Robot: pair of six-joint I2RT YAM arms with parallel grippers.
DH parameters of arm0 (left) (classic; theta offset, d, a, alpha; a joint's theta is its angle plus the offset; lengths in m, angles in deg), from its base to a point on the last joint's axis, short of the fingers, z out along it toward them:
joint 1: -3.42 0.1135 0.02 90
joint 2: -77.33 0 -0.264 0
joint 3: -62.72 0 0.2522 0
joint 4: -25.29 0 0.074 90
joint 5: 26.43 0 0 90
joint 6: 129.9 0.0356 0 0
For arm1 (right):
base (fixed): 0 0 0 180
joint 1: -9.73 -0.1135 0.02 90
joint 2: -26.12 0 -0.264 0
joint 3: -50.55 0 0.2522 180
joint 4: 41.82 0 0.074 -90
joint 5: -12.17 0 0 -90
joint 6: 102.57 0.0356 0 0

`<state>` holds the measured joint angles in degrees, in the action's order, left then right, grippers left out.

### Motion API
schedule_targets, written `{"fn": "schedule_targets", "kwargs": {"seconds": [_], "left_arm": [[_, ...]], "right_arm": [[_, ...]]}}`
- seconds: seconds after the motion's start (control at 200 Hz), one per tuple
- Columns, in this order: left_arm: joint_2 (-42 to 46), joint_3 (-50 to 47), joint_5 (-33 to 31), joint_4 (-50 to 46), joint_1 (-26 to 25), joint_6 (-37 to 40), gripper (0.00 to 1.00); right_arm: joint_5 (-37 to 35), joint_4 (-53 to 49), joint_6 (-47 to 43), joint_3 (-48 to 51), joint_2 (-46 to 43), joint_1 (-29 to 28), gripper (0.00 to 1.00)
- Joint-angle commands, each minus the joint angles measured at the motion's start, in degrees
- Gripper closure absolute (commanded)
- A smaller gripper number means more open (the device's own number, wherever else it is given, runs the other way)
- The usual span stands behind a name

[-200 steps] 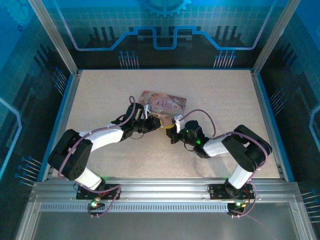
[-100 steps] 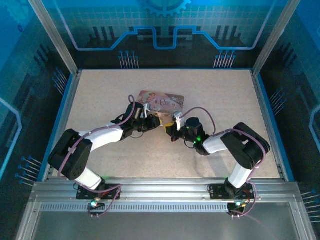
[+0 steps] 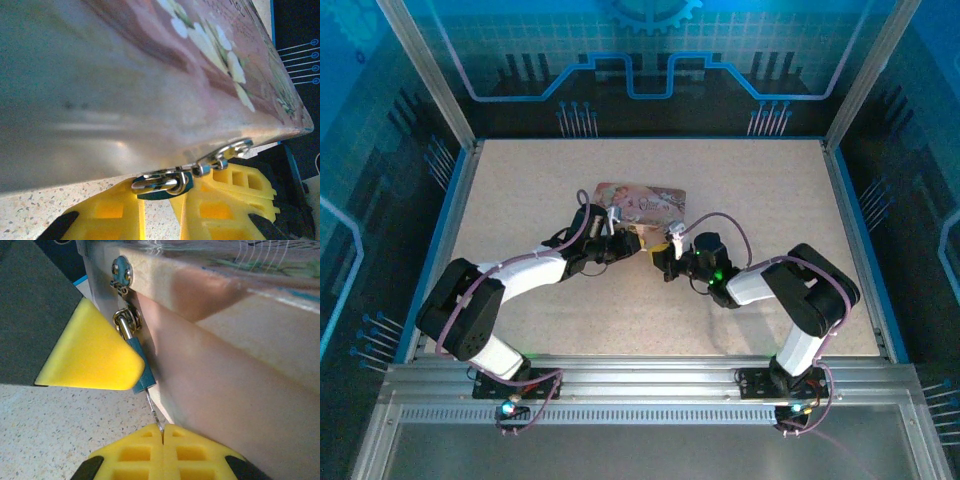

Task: Unlock the padlock with the key

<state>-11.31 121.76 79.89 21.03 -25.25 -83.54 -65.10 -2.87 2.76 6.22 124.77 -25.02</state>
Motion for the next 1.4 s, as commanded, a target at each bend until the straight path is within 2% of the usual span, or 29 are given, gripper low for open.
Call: {"fn": "schedule_targets", "kwargs": {"seconds": [0.0, 0.85, 1.396], "left_arm": [[1.05, 1.41, 4.72, 0.51, -0.95, -0.62, 0.93], [1.01, 2.11, 5.91, 1.14, -0.94, -1.67, 0.94], [0.48, 1.45, 5.39, 0.87, -0.76, -0.84, 0.94]], "right_arm": [[-0.87, 2.26, -1.00, -2.43, -0.52, 1.52, 1.00], [-0.34, 1.21, -0.39, -5.78, 3.27, -0.15, 1.00], [3.13, 4.90, 2.03, -1.94, -0.43, 2.31, 1.00]]}}
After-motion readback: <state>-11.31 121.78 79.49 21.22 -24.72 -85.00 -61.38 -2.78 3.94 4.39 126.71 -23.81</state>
